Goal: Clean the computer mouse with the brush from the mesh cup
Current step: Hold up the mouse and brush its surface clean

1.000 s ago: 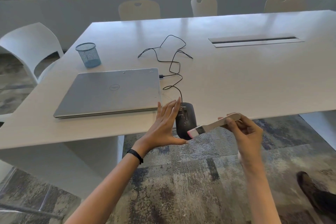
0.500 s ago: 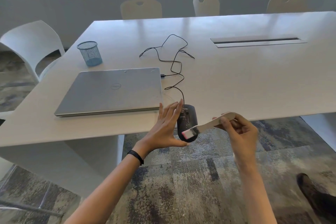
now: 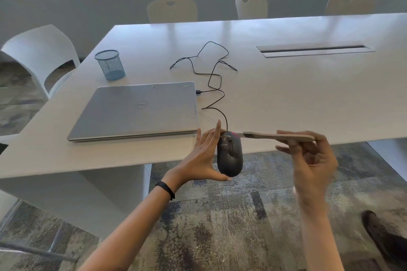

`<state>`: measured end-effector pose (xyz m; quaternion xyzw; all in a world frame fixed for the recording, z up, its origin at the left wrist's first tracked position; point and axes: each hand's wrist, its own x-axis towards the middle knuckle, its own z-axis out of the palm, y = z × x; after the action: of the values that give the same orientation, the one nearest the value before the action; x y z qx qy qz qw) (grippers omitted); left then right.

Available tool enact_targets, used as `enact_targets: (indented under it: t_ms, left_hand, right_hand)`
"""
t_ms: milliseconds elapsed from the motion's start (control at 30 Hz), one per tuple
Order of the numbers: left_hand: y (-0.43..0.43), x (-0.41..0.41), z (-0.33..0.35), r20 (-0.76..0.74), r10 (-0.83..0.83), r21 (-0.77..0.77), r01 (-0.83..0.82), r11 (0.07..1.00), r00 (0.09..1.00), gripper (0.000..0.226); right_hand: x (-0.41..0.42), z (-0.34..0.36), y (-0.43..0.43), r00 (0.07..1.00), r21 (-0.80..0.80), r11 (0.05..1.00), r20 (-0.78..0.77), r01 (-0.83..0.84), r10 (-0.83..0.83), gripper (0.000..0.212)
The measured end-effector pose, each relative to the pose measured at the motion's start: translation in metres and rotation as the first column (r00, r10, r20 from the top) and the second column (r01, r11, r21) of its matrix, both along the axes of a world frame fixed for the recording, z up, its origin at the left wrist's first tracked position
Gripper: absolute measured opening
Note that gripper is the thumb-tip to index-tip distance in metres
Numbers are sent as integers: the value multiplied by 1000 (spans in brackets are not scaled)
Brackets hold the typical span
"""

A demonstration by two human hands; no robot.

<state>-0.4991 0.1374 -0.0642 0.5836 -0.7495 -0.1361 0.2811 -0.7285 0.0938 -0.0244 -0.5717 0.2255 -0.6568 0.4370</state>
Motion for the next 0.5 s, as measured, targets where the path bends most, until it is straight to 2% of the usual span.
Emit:
enact_targets:
  t_ms: [100, 200, 500]
  left_hand:
    - [-2, 0, 1, -3, -9, 4, 9, 1000, 1000, 139]
    - [-3, 0, 1, -11, -11, 13, 11, 1000, 1000, 140]
    - [-5, 0, 3, -21, -27, 12, 27, 1000, 999, 140]
  right_hand:
    - [8, 1, 3, 985, -180, 984, -172, -3, -28, 11]
    - [13, -3, 0, 916, -366, 931, -375, -6, -141, 18]
    - [27, -6, -4, 811, -460, 880, -556, -120, -181, 24]
